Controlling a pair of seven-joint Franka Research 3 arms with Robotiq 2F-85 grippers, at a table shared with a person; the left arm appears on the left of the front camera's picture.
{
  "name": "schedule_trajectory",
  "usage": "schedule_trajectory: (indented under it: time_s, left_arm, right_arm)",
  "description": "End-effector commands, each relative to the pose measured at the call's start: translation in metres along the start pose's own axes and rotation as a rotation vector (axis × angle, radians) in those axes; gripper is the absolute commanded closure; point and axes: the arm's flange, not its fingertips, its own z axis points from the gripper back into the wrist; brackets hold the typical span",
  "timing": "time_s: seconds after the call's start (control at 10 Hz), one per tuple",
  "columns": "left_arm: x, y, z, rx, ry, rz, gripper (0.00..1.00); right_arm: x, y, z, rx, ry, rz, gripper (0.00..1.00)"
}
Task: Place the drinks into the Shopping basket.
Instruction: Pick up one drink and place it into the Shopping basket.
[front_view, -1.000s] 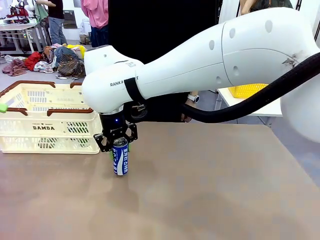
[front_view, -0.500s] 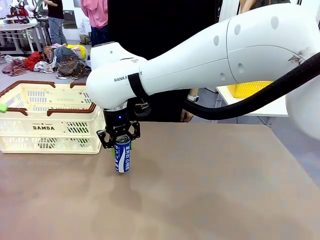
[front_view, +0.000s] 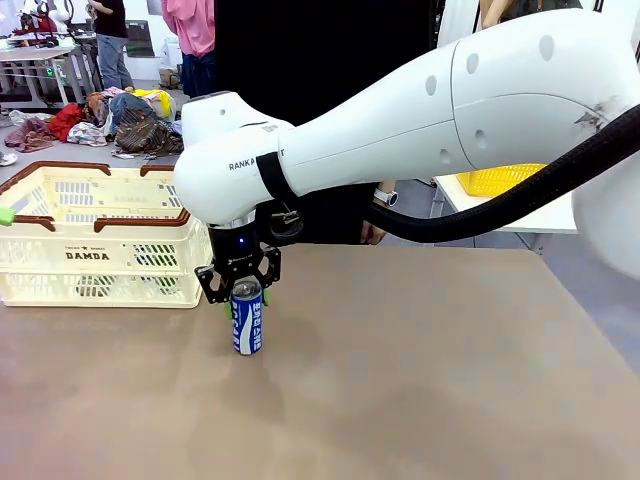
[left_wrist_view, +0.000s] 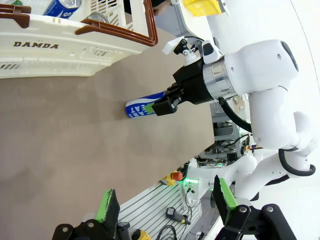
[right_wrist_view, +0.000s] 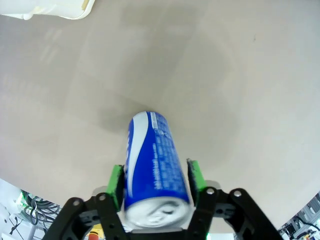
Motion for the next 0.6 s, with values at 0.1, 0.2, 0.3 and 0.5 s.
schedule_trajectory:
  time_s: [0.1,0.2,0.3,0.5]
  left_arm:
    - [-0.002,0.001,0.002,0.003,0.007,-0.002,0.0]
    - [-0.002,0.001,0.002,0.003,0.007,-0.002,0.0]
    - [-0.002,0.001,0.002,0.003,0.007,-0.002,0.0]
    - [-0.002,0.001,0.002,0.003,0.007,-0.002,0.0]
  right_arm:
    - [-0.01,-0.004,0.005,0.008,-0.015,-0.017,0.0]
    - [-0.012,-0.007,0.01,0.013,-0.029,-0.023,0.0]
    - [-0.014,-0.012,0.018,0.021,-0.05,-0.028,0.0]
    - [-0.024,-0.029,0.051,0.041,-0.087,-0.044,0.0]
